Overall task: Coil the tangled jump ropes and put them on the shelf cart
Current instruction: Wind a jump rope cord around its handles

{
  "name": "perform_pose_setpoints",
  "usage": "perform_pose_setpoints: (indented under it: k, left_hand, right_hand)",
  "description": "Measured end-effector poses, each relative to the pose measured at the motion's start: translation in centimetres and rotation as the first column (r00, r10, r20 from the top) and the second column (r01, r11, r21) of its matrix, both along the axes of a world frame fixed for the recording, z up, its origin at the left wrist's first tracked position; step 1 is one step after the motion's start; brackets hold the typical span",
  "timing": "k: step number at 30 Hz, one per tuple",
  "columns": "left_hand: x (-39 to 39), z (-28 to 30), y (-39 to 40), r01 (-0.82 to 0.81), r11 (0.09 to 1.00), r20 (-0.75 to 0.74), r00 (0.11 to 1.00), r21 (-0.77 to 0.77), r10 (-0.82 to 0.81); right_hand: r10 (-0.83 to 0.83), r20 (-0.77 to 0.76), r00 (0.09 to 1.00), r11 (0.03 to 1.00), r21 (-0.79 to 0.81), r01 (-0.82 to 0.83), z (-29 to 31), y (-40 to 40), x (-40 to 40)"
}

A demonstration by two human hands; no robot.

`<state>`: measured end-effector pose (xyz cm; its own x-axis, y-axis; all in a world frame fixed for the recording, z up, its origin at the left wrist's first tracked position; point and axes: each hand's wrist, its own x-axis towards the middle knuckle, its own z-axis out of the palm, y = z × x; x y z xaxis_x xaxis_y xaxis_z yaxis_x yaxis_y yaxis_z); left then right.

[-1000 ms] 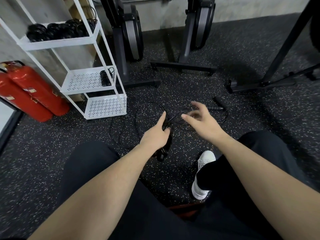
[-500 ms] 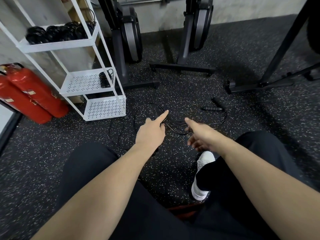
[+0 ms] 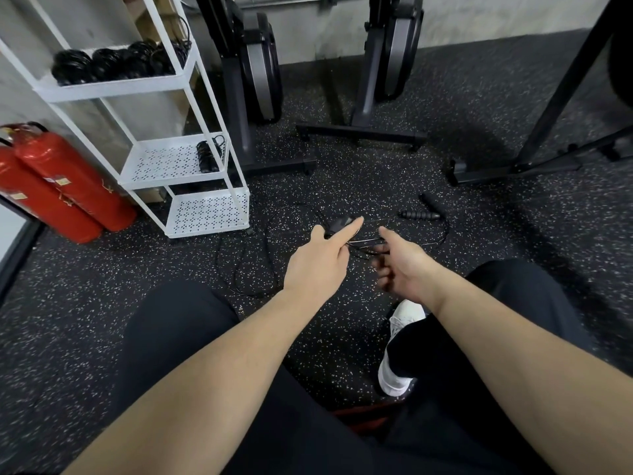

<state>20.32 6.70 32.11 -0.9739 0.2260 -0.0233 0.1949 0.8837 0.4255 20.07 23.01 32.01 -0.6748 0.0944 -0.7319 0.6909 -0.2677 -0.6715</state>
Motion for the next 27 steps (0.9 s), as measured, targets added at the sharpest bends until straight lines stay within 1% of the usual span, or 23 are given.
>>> perform_pose_setpoints:
  k: [4, 6, 9, 11, 13, 14, 15, 17, 20, 22, 23, 25, 26, 27]
  left_hand:
    - [0.4, 0.4, 0.5, 0.003, 0.994, 0.010, 1.000, 0.109, -0.004]
    - [0.6, 0.4, 0.6, -0.008, 0.987, 0.026, 1.000, 0.161, 0.003]
    - [0.9, 0.8, 0.7, -0.038, 0.978, 0.066, 0.998, 0.205, 0.024]
    - [1.2, 1.1, 0.7, -0.056, 0.967, 0.111, 0.993, 0.247, 0.029]
    - [1.3, 1.2, 1.0, -0.078, 0.949, 0.147, 0.989, 0.307, 0.033]
    - [1.3, 1.2, 1.3, -0.099, 0.932, 0.166, 0.985, 0.348, 0.043]
    - [1.3, 1.1, 1.5, -0.132, 0.910, 0.192, 0.980, 0.392, 0.060]
    - [1.2, 0.9, 1.8, -0.206, 0.865, 0.257, 0.962, 0.457, 0.094]
    - [0.9, 0.7, 1.7, -0.243, 0.838, 0.309, 0.946, 0.488, 0.094]
    - [0.6, 0.4, 1.7, -0.276, 0.812, 0.334, 0.937, 0.514, 0.107]
    - [0.4, 0.3, 1.7, -0.310, 0.782, 0.356, 0.927, 0.541, 0.121]
    - [0.3, 0.2, 1.8, -0.387, 0.694, 0.416, 0.899, 0.607, 0.137]
    - [0.3, 0.1, 1.8, -0.413, 0.663, 0.443, 0.886, 0.624, 0.136]
    - [0.4, 0.0, 1.8, -0.425, 0.655, 0.463, 0.877, 0.624, 0.128]
  right_hand:
    - [-0.090, -0.087, 0.992, 0.996, 0.014, 0.091, 0.3, -0.5, -0.2]
    - [-0.124, -0.128, 0.984, 0.992, -0.016, 0.123, 0.6, -0.7, 0.0]
    - [-0.187, -0.240, 0.953, 0.982, -0.082, 0.173, 1.1, -0.7, 0.2]
    - [-0.235, -0.320, 0.918, 0.967, -0.174, 0.187, 1.2, -0.6, 0.3]
    - [-0.313, -0.358, 0.880, 0.922, -0.336, 0.192, 1.4, -0.8, 0.4]
    - [-0.337, -0.367, 0.867, 0.904, -0.384, 0.189, 1.5, -0.9, 0.4]
    - [-0.340, -0.379, 0.860, 0.900, -0.396, 0.181, 1.7, -1.0, 0.5]
    - [-0.318, -0.399, 0.860, 0.915, -0.365, 0.170, 2.0, -1.0, 0.6]
    - [-0.301, -0.407, 0.863, 0.911, -0.390, 0.134, 2.5, -1.0, 0.8]
    - [-0.255, -0.411, 0.875, 0.926, -0.364, 0.099, 2.8, -1.3, 1.0]
    - [-0.223, -0.416, 0.881, 0.941, -0.328, 0.083, 2.9, -1.5, 1.1]
    - [-0.143, -0.432, 0.890, 0.976, -0.209, 0.055, 3.1, -2.1, 1.0]
    - [-0.104, -0.429, 0.897, 0.989, -0.141, 0.048, 3.2, -2.5, 1.0]
    - [-0.078, -0.413, 0.907, 0.995, -0.082, 0.048, 3.4, -2.7, 0.9]
